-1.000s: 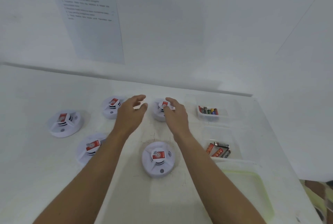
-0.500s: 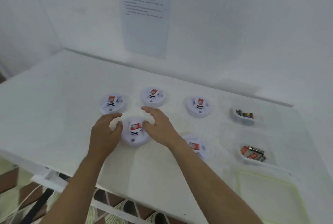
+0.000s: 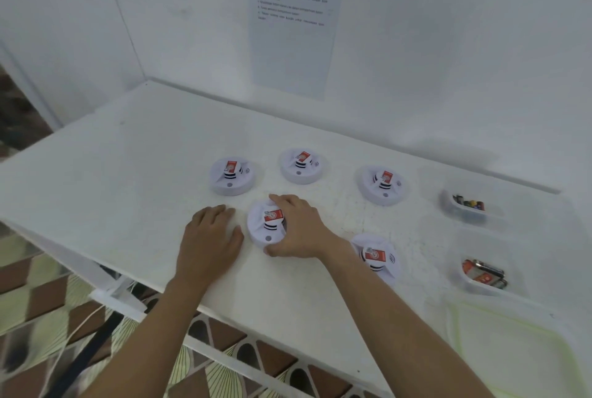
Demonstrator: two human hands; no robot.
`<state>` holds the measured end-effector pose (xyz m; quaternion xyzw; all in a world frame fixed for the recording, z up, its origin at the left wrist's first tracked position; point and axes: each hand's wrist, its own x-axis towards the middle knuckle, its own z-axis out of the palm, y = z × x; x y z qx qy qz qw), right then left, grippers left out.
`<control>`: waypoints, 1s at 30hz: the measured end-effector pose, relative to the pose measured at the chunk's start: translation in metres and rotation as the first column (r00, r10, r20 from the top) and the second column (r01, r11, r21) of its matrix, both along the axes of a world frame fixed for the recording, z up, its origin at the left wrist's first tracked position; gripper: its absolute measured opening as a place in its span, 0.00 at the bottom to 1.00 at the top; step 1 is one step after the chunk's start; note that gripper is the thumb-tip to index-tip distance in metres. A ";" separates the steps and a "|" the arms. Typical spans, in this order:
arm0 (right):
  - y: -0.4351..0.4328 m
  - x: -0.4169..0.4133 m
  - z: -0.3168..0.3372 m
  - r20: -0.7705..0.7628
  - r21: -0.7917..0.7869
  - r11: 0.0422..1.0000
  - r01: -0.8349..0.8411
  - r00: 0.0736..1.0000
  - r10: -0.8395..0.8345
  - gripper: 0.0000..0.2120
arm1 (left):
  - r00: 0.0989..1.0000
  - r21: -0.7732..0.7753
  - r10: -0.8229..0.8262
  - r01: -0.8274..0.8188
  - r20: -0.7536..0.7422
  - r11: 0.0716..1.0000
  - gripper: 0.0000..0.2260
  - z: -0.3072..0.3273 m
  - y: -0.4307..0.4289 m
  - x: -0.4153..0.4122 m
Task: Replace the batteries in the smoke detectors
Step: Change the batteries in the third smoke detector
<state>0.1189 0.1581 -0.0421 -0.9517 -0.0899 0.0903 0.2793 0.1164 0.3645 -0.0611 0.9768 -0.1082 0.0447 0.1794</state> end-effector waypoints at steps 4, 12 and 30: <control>0.000 0.002 0.005 0.018 -0.027 1.000 0.008 1.000 -0.008 0.50 | 1.000 0.006 0.010 -0.010 -0.005 1.000 0.23 0.002 -0.001 -0.001; -0.025 -0.013 0.025 -0.061 0.371 0.911 0.181 0.984 -0.170 0.44 | 0.992 -0.296 0.121 -0.107 0.030 0.949 0.20 0.016 -0.017 -0.006; -0.184 -0.134 0.059 -0.140 0.763 0.606 0.224 0.973 -0.183 0.41 | 0.870 -0.928 -0.382 -0.193 -0.313 0.320 0.11 0.063 -0.201 -0.102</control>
